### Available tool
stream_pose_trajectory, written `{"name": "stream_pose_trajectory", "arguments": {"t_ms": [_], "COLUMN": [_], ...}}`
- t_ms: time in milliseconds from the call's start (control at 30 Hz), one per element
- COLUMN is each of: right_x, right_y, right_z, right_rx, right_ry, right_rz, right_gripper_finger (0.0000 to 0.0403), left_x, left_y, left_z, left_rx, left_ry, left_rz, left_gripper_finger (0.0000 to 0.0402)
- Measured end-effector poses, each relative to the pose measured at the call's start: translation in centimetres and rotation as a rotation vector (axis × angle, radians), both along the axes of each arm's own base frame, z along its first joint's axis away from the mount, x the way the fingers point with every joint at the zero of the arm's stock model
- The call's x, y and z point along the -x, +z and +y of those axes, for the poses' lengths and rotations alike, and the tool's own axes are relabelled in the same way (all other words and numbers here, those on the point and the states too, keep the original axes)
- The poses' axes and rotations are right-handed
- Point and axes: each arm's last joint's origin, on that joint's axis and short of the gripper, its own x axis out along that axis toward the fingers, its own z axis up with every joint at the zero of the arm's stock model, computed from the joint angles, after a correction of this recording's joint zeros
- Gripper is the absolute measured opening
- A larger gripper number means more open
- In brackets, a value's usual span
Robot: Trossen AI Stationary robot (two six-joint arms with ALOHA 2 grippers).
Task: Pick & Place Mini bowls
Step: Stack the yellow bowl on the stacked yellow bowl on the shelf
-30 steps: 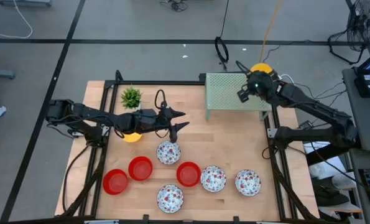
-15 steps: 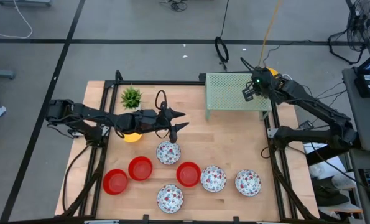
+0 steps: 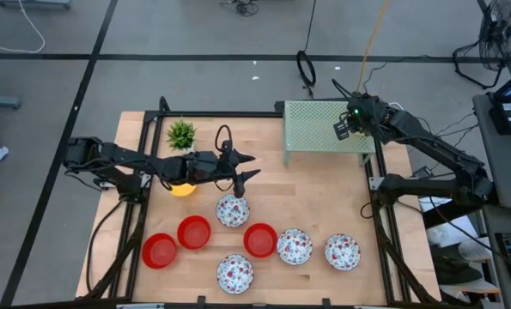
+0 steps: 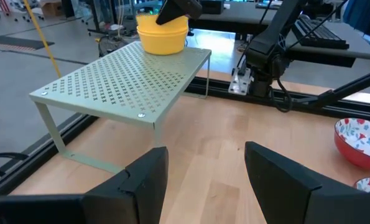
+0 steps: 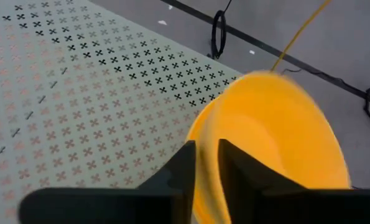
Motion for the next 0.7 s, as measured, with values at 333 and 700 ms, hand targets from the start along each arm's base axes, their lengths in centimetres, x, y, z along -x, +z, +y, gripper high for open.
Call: {"name": "stream_pose_trajectory", "arguments": {"t_ms": [333, 700], "right_x": [-0.5, -3.5], "right_y": [0.6, 3.0], "right_z": [-0.4, 0.7], "right_rx": [0.068, 0.046], "right_ry": [0.048, 0.475], "right_rz": [-0.021, -0.463], "right_gripper_finger": [0.0159, 0.0161], "left_x": [0.2, 3.9], "left_y": [0.1, -1.2], "left_z": [0.2, 2.0], "left_rx": [0.000, 0.157], "left_ry": [0.005, 0.209], "left_rz": [0.007, 0.341], "left_gripper_finger": [0.0216, 0.0216]}}
